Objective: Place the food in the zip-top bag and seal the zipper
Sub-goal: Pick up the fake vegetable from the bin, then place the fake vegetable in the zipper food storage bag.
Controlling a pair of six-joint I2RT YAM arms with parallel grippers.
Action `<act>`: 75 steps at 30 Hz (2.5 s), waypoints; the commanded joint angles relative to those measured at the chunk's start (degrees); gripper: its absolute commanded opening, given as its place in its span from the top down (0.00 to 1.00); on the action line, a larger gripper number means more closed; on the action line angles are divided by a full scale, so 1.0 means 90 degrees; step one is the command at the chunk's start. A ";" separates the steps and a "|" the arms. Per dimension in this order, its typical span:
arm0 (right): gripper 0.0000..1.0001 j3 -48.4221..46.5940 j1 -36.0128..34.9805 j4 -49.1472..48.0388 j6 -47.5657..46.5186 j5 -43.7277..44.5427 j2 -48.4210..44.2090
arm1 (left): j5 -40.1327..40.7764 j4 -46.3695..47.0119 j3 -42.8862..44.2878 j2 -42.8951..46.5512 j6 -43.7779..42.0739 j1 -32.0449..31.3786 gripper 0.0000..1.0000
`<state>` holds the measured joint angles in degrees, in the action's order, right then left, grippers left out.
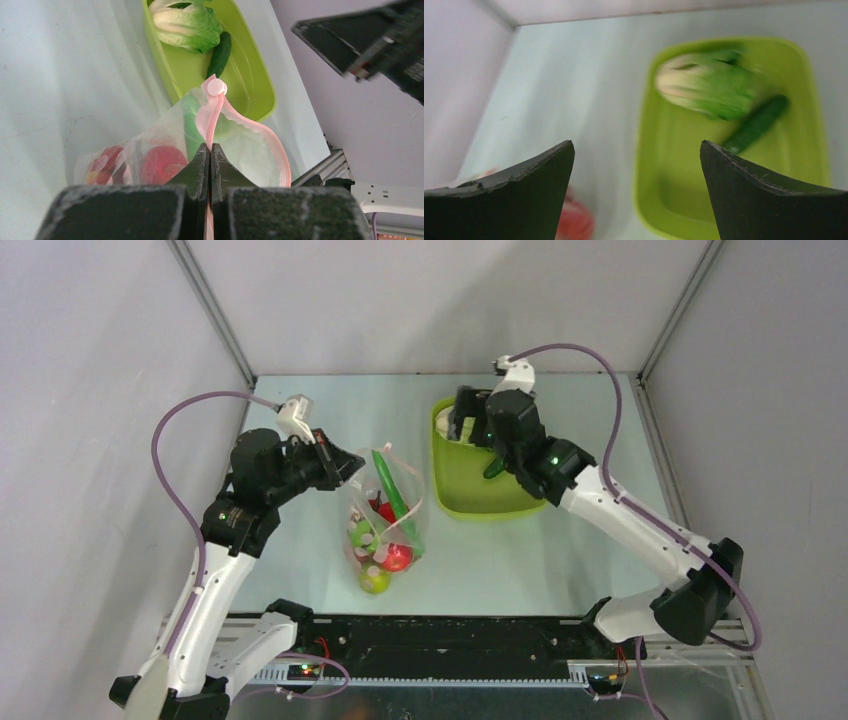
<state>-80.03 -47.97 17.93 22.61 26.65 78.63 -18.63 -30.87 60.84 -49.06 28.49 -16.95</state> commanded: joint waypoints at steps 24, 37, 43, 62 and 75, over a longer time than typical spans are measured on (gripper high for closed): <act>0.05 -0.0244 0.2881 0.0940 0.2407 -0.0490 0.3882 | -0.0137 0.0359 0.0054 0.0007 -0.0121 0.0124 1.00; 0.44 -0.0154 0.2966 0.0739 0.2467 -0.0835 0.4050 | -0.0227 0.0376 0.0037 0.0007 -0.0094 0.0125 1.00; 0.74 0.0164 0.2944 0.0454 0.2268 -0.0784 0.3425 | -0.0258 0.0379 0.0029 0.0060 -0.0079 0.0125 1.00; 0.83 0.1750 0.0885 -0.2578 -0.1043 -0.1827 -0.0748 | -0.0449 0.0452 -0.0021 0.0066 0.0017 0.0124 1.00; 0.83 0.1833 -0.1108 -0.4566 -0.1522 -0.2698 -0.0772 | -0.0489 0.0497 -0.0051 0.0026 0.0075 0.0124 1.00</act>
<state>-63.64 -53.71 -12.82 10.81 1.15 68.99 -21.45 -29.85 60.69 -49.12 28.51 -16.14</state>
